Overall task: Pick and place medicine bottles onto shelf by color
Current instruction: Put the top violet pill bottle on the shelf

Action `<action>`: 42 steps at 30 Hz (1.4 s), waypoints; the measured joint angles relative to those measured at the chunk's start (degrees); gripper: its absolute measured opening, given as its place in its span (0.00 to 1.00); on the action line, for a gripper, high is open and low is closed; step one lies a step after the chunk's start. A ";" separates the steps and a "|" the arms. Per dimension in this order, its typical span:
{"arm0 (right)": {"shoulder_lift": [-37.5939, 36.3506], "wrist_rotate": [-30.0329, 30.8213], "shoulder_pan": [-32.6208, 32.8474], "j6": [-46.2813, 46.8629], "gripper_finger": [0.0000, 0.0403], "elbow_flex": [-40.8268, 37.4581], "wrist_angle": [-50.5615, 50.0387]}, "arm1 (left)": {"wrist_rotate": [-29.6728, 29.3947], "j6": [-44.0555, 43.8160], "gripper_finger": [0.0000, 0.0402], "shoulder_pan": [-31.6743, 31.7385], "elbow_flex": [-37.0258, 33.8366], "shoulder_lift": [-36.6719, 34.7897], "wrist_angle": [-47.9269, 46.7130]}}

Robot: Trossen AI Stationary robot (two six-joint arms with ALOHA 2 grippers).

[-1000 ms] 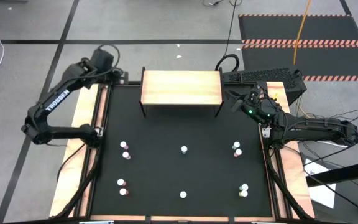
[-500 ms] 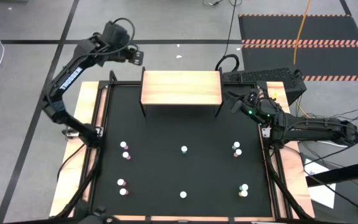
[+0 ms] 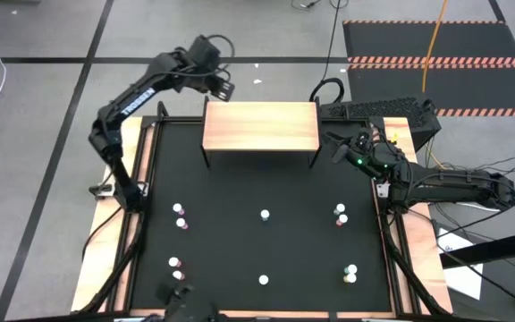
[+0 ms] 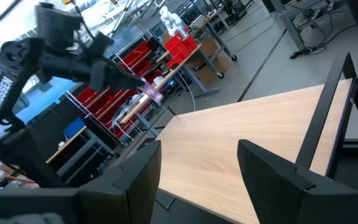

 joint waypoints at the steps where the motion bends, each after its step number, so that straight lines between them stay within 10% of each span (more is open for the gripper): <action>1: 0.00 -0.02 0.00 0.00 0.52 0.00 0.02 | -0.07 0.41 0.33 -0.26 0.00 0.83 -0.17; 42: 0.00 -0.26 0.00 0.90 0.52 0.00 -0.85 | -6.98 -0.01 0.33 -1.84 -0.87 5.58 -1.94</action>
